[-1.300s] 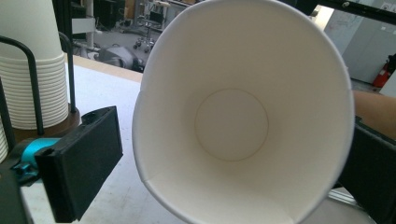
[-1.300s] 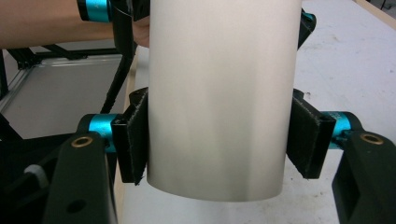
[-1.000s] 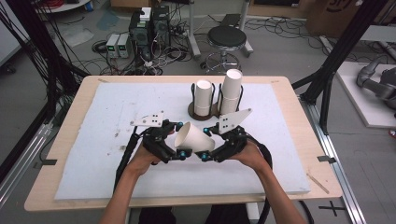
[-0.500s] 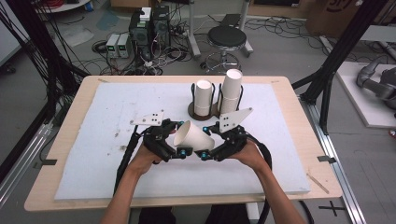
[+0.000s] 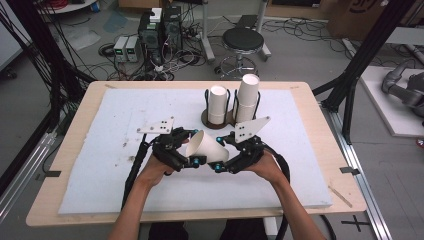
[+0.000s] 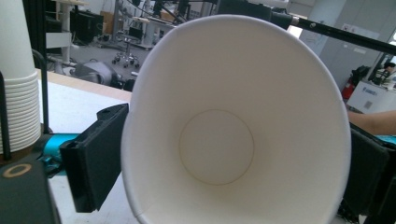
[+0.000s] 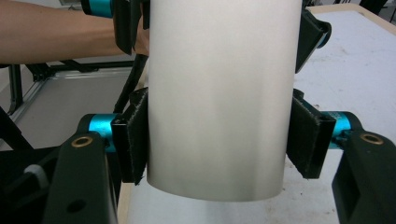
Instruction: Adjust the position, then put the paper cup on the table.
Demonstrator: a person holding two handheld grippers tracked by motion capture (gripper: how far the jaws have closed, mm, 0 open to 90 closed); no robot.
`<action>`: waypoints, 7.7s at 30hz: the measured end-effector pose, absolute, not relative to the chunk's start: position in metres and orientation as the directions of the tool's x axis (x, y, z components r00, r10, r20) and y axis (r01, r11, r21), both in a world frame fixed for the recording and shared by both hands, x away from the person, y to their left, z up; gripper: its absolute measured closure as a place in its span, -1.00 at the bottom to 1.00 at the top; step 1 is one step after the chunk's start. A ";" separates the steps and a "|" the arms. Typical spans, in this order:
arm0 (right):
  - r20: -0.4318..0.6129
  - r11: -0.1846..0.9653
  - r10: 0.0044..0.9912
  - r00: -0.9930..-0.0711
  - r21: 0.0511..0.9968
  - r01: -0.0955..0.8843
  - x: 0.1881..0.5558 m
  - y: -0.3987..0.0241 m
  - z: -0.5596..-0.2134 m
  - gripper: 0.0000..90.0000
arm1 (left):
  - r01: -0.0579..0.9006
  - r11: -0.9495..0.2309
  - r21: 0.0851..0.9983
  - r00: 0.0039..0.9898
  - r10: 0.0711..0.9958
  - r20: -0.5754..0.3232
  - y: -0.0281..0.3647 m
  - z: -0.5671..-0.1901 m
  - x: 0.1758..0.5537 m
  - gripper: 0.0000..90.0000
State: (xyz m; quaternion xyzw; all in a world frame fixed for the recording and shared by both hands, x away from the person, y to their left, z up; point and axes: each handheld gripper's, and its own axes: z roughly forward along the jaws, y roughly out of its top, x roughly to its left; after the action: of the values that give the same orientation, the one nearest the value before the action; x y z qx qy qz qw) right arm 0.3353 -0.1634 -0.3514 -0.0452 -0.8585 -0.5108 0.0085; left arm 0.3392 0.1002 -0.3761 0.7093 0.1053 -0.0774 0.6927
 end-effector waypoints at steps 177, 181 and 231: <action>0.102 0.430 0.450 -0.887 0.846 0.315 0.335 -0.308 -0.369 -0.65 | 0.282 -0.458 0.843 0.863 0.505 -0.015 0.204 -0.359 0.317 -0.26; 0.103 0.431 0.450 -0.887 0.845 0.317 0.336 -0.307 -0.369 -0.65 | 0.282 -0.459 0.842 0.863 0.505 -0.014 0.204 -0.359 0.317 -0.26; 0.113 0.434 0.462 -0.880 0.836 0.336 0.341 -0.306 -0.380 -0.65 | 0.219 -0.704 0.675 0.940 0.338 0.049 0.116 -0.372 0.359 -0.26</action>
State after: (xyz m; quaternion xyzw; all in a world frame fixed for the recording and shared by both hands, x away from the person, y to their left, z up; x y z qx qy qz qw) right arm 0.3414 -0.3056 -0.3800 -0.2361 -0.8442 -0.4766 -0.0661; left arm 0.3586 0.1158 -0.3716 0.9193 0.1516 0.0847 0.3533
